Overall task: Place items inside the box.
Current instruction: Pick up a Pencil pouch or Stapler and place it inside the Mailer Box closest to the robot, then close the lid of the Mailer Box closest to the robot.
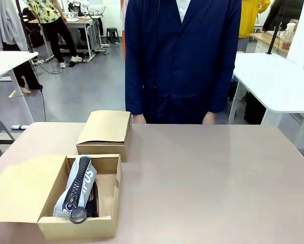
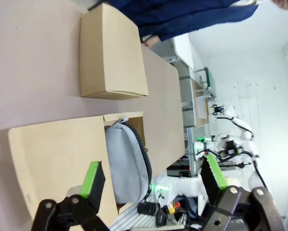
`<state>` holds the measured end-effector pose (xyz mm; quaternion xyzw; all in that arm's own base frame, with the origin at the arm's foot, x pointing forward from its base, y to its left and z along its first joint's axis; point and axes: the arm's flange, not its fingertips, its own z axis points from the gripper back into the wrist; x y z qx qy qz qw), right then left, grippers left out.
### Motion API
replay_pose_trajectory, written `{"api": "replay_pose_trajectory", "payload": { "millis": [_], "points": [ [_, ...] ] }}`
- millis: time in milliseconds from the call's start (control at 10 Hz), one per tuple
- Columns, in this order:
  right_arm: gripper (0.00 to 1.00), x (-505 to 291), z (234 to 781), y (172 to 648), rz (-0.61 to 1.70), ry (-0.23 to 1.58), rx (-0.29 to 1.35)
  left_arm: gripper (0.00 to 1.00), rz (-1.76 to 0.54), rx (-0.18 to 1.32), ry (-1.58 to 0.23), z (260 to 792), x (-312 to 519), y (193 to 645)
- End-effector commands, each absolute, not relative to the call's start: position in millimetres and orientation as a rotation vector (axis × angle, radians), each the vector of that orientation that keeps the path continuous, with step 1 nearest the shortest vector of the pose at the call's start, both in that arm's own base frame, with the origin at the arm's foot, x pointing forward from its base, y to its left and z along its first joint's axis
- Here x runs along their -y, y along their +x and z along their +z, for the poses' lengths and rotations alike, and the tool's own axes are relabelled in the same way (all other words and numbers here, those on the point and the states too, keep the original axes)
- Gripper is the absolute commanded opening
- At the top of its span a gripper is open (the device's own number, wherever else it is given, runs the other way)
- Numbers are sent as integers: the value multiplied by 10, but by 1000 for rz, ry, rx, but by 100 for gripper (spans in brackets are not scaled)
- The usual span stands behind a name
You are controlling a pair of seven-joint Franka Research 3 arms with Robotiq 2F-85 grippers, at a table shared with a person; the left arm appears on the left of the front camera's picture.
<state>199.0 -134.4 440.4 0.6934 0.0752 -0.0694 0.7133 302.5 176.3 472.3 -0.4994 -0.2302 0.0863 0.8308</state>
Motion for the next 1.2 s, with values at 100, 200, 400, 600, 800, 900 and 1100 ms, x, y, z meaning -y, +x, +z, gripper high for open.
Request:
{"api": "replay_pose_trajectory", "payload": {
  "millis": [100,200,400,600,800,900,1100],
  "points": [
    [100,597,3805,1580,-61,1196,-135,100,171,508,-1078,4730,-1756,3032],
    [100,1415,4131,1860,-89,1462,-202,100,171,508,-1078,4730,-1756,3032],
    [100,1415,4131,1860,-89,1462,-202,100,171,508,-1078,4730,-1756,3032],
    [100,1415,4131,1860,-89,1462,-202,100,171,508,-1078,4730,-1756,3032],
    [100,1415,4131,1860,-89,1462,-202,100,171,508,-1078,4730,-1756,3032],
    [100,1415,4131,1860,-89,1462,-202,100,171,508,-1078,4730,-1756,3032],
    [100,1415,4131,1860,-89,1462,-202,100,171,508,-1078,4730,-1756,3032]
  ]
}}
